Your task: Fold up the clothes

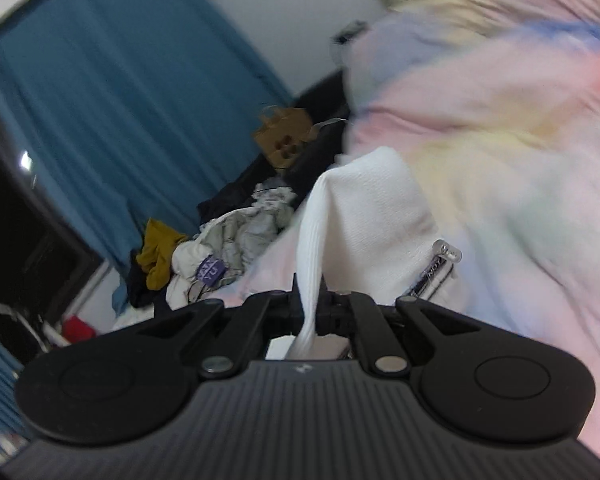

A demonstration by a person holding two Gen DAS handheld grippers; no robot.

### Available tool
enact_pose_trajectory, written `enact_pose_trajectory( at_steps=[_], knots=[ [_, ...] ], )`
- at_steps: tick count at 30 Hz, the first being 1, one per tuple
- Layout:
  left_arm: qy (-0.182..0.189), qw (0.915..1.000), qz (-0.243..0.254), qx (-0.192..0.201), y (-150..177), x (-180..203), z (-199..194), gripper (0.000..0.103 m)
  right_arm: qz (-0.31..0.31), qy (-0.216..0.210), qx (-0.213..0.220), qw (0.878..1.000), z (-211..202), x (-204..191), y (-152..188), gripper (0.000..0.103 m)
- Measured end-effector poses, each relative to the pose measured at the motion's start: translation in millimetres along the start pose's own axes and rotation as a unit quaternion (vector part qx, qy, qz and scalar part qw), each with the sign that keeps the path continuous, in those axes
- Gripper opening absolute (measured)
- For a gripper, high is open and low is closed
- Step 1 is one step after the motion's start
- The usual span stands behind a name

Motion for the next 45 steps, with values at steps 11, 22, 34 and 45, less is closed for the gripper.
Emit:
enact_pose_trajectory(
  at_steps=[11,22,34,45],
  knots=[
    [-0.124,0.9887,0.075,-0.037,-18.8,40.0,238.0,0.007,-0.202,0.041,-0.015,0.978,223.1,-123.8,62.1,0.005],
    [-0.064,0.9864,0.138,-0.062,-7.6,28.8,238.6,0.035,-0.171,-0.008,-0.081,0.982,257.7,-108.5,78.9,0.018],
    [-0.009,0.9988,0.024,-0.042,42.1,-29.3,91.0,0.079,-0.044,-0.05,-0.056,0.996,129.5,-34.7,14.1,0.062],
    [-0.053,0.997,-0.027,-0.05,44.3,-76.3,118.5,0.079,0.16,-0.003,-0.157,0.975,142.0,96.9,74.8,0.062]
  ],
)
Point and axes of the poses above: each gripper's, at about its wrist camera, not at the fingertips, and z roughly the way its jaws point, x to its right, y to its underside, the point moved 2 cm from there along z, roughly the way its jaws point, and after that the axes turned 2 degrees about z, right-handed, at the moved point
